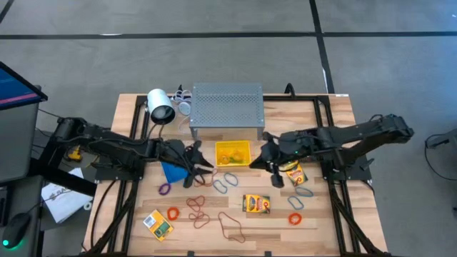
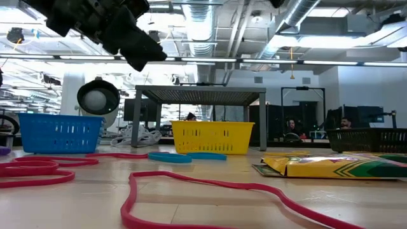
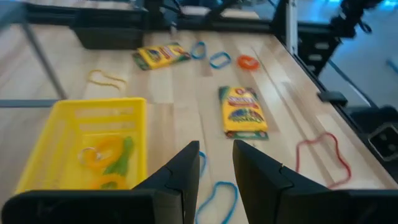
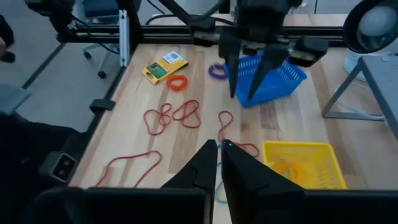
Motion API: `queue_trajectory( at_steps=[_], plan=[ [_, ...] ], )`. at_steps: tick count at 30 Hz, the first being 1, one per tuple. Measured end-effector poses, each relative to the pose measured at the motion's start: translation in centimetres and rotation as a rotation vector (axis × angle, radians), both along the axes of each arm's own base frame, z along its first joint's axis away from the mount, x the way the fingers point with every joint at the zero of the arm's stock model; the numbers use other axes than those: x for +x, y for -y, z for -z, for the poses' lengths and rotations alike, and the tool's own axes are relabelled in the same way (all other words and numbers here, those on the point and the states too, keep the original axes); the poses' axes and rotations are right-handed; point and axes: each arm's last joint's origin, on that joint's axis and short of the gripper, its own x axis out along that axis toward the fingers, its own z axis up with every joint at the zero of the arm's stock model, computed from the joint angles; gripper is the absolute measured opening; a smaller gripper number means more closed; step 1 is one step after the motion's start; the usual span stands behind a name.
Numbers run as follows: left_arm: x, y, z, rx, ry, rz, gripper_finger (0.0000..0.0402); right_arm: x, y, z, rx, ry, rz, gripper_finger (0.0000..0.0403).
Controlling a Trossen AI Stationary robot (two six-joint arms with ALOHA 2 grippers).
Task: Pick & Place Office Desk Supplies
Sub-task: Put the blue rubber band into the black bin
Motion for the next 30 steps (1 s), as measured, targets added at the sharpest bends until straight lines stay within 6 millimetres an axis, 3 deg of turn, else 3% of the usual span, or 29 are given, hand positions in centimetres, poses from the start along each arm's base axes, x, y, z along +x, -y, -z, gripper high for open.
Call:
queue_trajectory(
  at_steps=[6,14,30],
  plan=[
    [2.5,1.1,1.3,0.023,-0.08,0.039,0.0094,-1.2,-0.5,-0.5,0.016,-0.01,0.003,0.002],
    [4.5,1.6,3.0,0.064,-0.25,0.065,0.0094,-2.6,-1.1,-0.3,0.006,-0.078,0.048,0.002],
    [5.2,3.9,4.5,0.191,-0.355,0.217,0.0095,-3.6,-2.0,-0.7,-0.031,-0.069,0.049,0.002]
  ],
)
